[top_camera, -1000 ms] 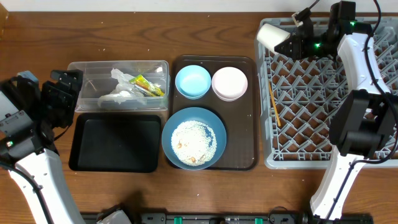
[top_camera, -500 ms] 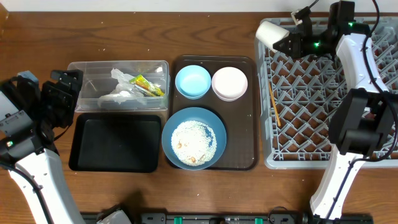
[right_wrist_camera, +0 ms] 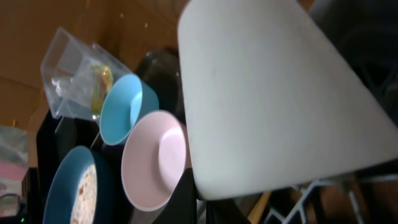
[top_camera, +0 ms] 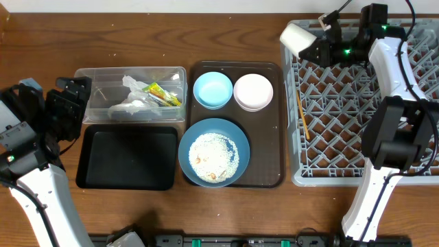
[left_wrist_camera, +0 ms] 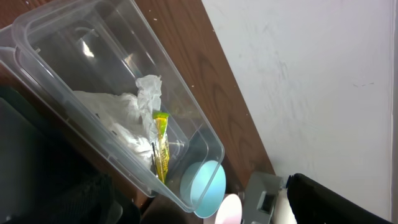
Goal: Sort waste into correct bins and load items into the dishwasher rack
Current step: 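Carry the white cup to the rack's back corner and set it down, then move the right gripper back over the pink bowl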
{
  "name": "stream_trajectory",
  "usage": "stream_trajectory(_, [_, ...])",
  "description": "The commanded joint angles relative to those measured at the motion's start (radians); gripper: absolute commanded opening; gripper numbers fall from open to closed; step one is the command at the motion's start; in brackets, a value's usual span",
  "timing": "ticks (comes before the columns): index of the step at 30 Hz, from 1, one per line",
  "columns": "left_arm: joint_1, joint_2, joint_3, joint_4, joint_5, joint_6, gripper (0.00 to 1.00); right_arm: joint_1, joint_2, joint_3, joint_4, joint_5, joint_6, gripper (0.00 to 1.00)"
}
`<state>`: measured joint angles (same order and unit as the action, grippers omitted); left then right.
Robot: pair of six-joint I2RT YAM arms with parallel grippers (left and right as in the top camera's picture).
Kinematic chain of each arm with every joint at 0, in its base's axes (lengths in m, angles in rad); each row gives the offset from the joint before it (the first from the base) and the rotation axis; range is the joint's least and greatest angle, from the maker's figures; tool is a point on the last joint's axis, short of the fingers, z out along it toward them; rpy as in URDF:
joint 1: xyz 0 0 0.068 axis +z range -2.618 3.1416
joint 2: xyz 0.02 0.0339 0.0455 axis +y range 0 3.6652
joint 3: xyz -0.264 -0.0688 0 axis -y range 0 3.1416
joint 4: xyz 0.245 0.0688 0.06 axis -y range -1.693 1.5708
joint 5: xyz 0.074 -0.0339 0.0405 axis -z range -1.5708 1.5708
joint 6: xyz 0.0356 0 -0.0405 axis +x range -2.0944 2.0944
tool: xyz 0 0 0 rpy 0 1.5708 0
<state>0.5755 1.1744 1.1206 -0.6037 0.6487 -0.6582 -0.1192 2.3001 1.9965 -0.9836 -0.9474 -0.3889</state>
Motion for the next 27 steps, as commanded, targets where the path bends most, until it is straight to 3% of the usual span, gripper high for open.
stream_trajectory(1, [0.006,0.001,0.009,-0.002,0.009,-0.002,0.91,0.012,0.042,-0.005,-0.048,0.140,-0.039,0.01])
stream_trajectory(5, [0.006,0.001,0.009,-0.002,0.009,-0.002,0.91,0.008,0.042,-0.005,-0.087,0.238,-0.039,0.01])
stream_trajectory(17, [0.006,0.002,0.009,-0.002,0.009,-0.002,0.91,-0.053,0.029,-0.005,-0.193,0.244,-0.038,0.05])
stream_trajectory(23, [0.006,0.002,0.009,-0.002,0.009,-0.002,0.91,-0.073,-0.058,-0.001,-0.251,0.257,-0.021,0.08])
stream_trajectory(27, [0.006,0.002,0.009,-0.002,0.009,-0.002,0.91,-0.057,-0.170,-0.001,-0.251,0.331,0.080,0.08])
